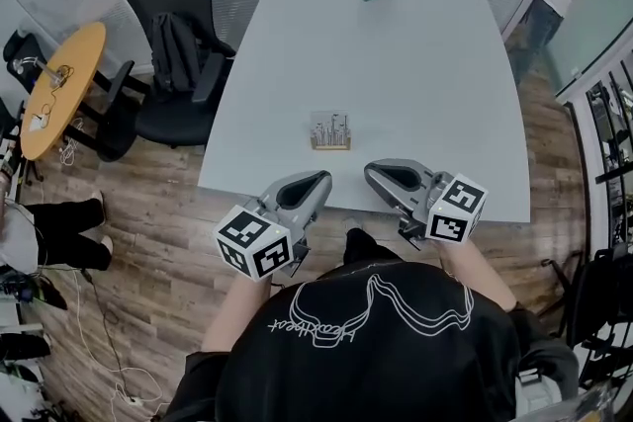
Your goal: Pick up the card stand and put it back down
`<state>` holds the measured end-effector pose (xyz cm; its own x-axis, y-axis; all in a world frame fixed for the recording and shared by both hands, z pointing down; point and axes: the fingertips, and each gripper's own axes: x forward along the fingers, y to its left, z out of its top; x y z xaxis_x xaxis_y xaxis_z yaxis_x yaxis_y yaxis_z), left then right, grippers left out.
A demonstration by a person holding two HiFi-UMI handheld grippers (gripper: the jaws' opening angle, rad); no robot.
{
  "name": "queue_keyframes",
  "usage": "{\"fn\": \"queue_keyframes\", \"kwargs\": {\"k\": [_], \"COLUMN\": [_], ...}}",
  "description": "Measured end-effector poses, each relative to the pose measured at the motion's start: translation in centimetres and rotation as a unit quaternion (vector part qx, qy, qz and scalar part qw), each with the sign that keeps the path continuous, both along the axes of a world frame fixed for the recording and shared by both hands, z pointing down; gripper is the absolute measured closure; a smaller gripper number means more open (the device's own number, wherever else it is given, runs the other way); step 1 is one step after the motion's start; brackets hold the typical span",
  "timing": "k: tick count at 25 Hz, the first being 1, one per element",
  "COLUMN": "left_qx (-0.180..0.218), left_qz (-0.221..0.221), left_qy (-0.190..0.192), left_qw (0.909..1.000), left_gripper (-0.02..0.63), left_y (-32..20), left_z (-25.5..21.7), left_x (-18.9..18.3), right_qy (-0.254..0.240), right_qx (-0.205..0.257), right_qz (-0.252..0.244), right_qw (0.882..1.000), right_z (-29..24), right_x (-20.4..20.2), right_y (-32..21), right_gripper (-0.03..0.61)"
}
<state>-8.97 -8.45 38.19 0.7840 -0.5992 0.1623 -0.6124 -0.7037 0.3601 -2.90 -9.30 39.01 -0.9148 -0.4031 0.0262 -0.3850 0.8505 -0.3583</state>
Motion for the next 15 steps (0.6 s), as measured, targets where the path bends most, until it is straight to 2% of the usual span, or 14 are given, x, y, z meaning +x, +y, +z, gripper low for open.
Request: {"fn": "queue_keyframes", "kwargs": {"k": [7,15], "left_qx": [0.005,-0.005], "left_qz": [0.015,0.018], "left_qy": [-0.001,0.005], "left_qw": [0.9999,0.9998], "left_gripper": [0.598,0.598], "left_y": [1.3,1.2], "left_z": [0.2,0.7], "left_x": [0.8,1.1], "right_qy": [0.036,0.05], "right_qx": [0.013,0.003], "right_qz": [-0.019,-0.008], "right_qw": [0.999,0.999], "right_z": [0.7,1.6], "right_x": [-0.8,-0.2], "right_y": [2.2,2.2], "right_gripper": [0.569,0.569]}}
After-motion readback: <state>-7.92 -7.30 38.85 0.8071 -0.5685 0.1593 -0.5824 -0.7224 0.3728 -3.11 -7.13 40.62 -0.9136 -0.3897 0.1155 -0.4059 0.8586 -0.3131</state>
